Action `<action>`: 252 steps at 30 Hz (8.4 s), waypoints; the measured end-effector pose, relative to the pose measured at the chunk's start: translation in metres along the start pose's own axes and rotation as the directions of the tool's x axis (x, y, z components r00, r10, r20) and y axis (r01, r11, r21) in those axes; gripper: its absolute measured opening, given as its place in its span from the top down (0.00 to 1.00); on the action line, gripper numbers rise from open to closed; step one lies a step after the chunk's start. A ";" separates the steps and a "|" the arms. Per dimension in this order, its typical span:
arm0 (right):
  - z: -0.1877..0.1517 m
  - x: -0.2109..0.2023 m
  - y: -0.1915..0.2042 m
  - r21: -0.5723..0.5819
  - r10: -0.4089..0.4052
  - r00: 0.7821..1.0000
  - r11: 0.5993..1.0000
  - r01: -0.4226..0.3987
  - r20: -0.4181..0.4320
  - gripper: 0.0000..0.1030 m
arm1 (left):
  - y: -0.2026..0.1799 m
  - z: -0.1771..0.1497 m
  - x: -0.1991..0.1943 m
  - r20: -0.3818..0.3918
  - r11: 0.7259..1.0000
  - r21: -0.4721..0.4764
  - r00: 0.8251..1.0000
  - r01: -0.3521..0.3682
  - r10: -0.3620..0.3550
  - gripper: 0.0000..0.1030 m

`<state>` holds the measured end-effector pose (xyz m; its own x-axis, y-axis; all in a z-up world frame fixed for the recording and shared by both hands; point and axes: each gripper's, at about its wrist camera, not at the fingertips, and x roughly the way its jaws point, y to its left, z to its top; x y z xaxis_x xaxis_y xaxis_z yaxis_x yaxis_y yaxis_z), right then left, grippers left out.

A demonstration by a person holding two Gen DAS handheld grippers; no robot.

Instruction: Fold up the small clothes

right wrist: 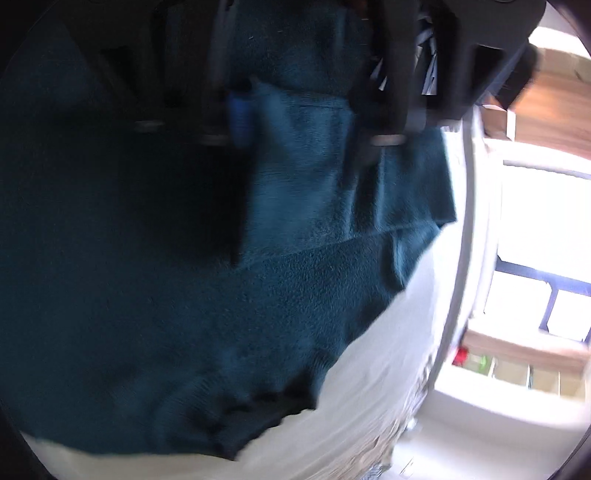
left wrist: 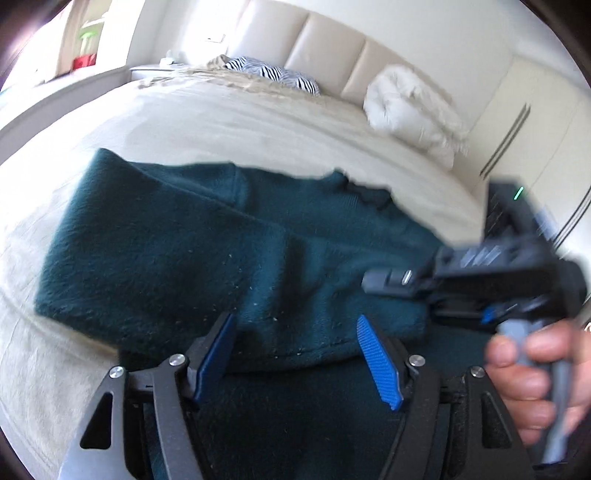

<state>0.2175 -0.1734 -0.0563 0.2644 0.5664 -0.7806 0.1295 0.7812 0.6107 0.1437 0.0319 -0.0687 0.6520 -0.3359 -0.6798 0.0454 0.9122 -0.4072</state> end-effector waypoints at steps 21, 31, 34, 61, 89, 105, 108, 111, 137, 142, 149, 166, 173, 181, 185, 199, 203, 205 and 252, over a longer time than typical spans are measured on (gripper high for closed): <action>0.073 -0.060 -0.083 0.034 -0.305 0.936 0.952 0.303 0.174 0.93 | 0.077 0.082 -0.033 0.086 0.962 -0.249 0.992 0.108 -0.089 0.76; 0.051 -0.067 -0.103 0.031 -0.280 0.946 0.960 0.279 0.165 0.93 | 0.097 0.099 0.054 -0.075 0.949 -0.293 0.987 0.113 -0.141 0.81; 0.053 -0.070 -0.112 0.062 -0.224 0.962 0.974 0.216 0.157 0.92 | 0.116 0.106 0.075 -0.117 0.939 -0.322 0.980 0.118 -0.163 0.96; -0.036 -0.166 -0.176 0.167 -0.030 0.935 0.985 -0.031 0.354 0.45 | 0.065 0.021 -0.025 -0.143 0.989 -0.061 0.980 0.134 -0.142 0.51; -0.138 -0.375 -0.414 0.651 -0.372 0.659 0.721 -0.238 0.654 0.92 | -0.043 -0.014 -0.002 -0.181 0.910 -0.238 0.905 0.341 -0.386 0.27; -0.112 -0.174 -0.061 -0.233 -0.399 0.758 0.786 0.572 0.516 0.93 | -0.075 -0.010 0.061 -0.168 0.734 -0.498 0.779 0.461 -0.604 0.16; -0.121 -0.149 -0.057 -0.266 -0.412 0.769 0.769 0.581 0.488 0.93 | -0.083 -0.014 0.075 -0.184 0.697 -0.538 0.742 0.474 -0.645 0.11; -0.145 -0.131 -0.059 -0.279 -0.421 0.788 0.771 0.572 0.449 0.90 | -0.092 -0.017 0.090 -0.209 0.680 -0.570 0.719 0.461 -0.663 0.11; -0.179 -0.182 -0.170 0.014 -0.129 0.932 0.991 0.132 0.340 0.37 | -0.140 0.110 0.013 -0.246 0.914 0.029 0.889 0.406 -0.387 0.92; -0.174 -0.180 -0.174 0.015 -0.115 0.935 0.993 0.117 0.336 0.37 | -0.079 0.107 0.042 -0.275 0.952 -0.046 0.913 0.302 -0.303 0.92; -0.154 -0.193 -0.183 0.046 -0.108 0.932 0.994 0.098 0.345 0.37 | -0.024 0.083 0.082 -0.295 0.971 -0.109 0.926 0.211 -0.235 0.92; 0.005 -0.199 -0.239 0.231 0.214 0.920 0.926 -0.297 0.327 0.37 | 0.011 0.058 0.100 -0.325 0.961 -0.118 0.905 0.249 -0.274 0.88; 0.064 -0.174 -0.281 0.362 0.290 0.882 0.830 -0.425 0.371 0.37 | 0.023 0.053 0.103 -0.307 0.946 -0.161 0.896 0.282 -0.319 0.88; 0.073 -0.173 -0.271 0.298 0.310 0.905 0.869 -0.394 0.291 0.37 | 0.031 0.051 0.102 -0.308 0.936 -0.182 0.886 0.302 -0.346 0.89; 0.039 -0.178 -0.264 0.250 0.349 0.903 0.878 -0.409 0.250 0.37 | 0.033 0.051 0.104 -0.307 0.928 -0.204 0.880 0.311 -0.362 0.88; -0.060 -0.207 -0.266 0.223 0.302 0.921 0.907 -0.357 0.246 0.37 | 0.038 0.048 0.036 -0.215 0.937 -0.196 0.920 0.289 -0.328 0.40; -0.089 -0.238 -0.256 0.204 0.225 0.921 0.932 -0.298 0.317 0.36 | 0.061 0.028 -0.028 -0.172 0.955 -0.180 0.948 0.237 -0.268 0.35; -0.109 -0.249 -0.243 0.161 0.186 0.929 0.956 -0.247 0.319 0.36 | 0.075 0.008 -0.062 -0.174 0.958 -0.184 0.952 0.221 -0.253 0.33; -0.360 -0.286 -0.251 0.179 -0.059 0.994 0.983 0.042 0.092 0.57 | 0.078 -0.169 -0.160 -0.428 0.972 -0.197 0.881 0.126 -0.201 0.89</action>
<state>-0.2345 -0.4369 -0.0336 0.3431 0.4924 -0.7999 0.3099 0.7445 0.5913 -0.0852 0.1171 -0.0952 0.2414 -0.5798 -0.7782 -0.0226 0.7983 -0.6018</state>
